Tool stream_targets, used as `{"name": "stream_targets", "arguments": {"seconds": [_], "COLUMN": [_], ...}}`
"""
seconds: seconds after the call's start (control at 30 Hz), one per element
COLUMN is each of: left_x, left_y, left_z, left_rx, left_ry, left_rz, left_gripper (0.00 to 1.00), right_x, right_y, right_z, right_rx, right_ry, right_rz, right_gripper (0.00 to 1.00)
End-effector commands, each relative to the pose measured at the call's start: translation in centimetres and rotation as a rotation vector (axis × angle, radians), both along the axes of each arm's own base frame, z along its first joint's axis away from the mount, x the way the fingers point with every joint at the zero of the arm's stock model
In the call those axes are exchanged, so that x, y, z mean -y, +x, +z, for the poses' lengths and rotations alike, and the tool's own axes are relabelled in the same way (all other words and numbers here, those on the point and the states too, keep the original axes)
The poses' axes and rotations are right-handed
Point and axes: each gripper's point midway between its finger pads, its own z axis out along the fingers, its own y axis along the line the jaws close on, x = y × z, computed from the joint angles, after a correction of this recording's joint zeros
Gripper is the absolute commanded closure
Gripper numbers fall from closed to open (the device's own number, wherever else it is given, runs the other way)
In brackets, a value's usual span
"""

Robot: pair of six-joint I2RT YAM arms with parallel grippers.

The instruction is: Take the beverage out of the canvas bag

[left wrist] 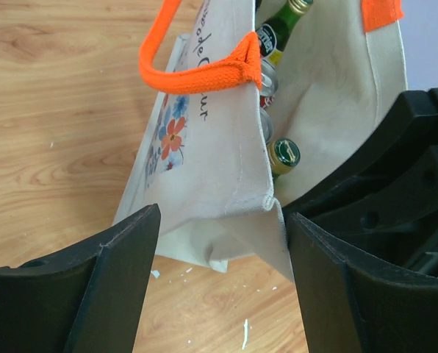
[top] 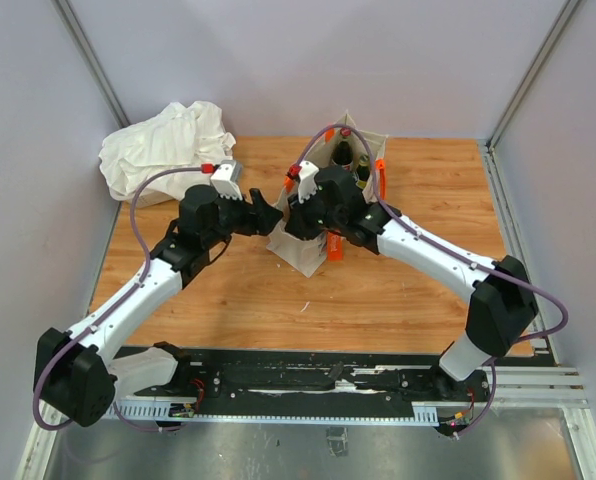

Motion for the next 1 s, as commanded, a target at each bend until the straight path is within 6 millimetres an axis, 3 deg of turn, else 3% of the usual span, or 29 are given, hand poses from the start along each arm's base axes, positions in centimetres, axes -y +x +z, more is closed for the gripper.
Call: {"name": "stream_targets", "arguments": {"seconds": [0.0,0.2,0.53,0.6,0.8,0.97], "left_x": [0.5,0.7,1.7,2.0,1.7,1.3], "left_y": [-1.7,-2.9,-3.4,-3.3,-3.0,-3.0], "left_z": [-1.8,-3.0,-5.6,-5.9,-7.2,-8.9], "left_rx": [-0.058,-0.094,-0.14,-0.143,-0.154,-0.181], "left_ry": [0.018,0.018,0.015,0.009,0.037,0.085], "left_rz": [-0.045,-0.065,-0.099,-0.108,-0.095,-0.086], "left_gripper": [0.24,0.19,0.22,0.28,0.68,0.91], "right_x": [-0.4,-0.4,-0.2,-0.2,0.7,2.0], "right_y": [-1.1,-1.6,-2.3,-2.6,-3.4,-3.0], "right_z": [-4.1,-7.1,-8.9,-8.9,-8.8,-7.5], "right_rx": [-0.076,-0.125,-0.161,-0.17,-0.171,-0.118], "right_ry": [-0.066,-0.11,-0.148,-0.153,-0.182,-0.199], "right_rz": [0.015,0.033,0.071,0.089,0.107,0.056], "right_gripper": [0.84,0.86,0.88,0.88,0.84,0.77]}}
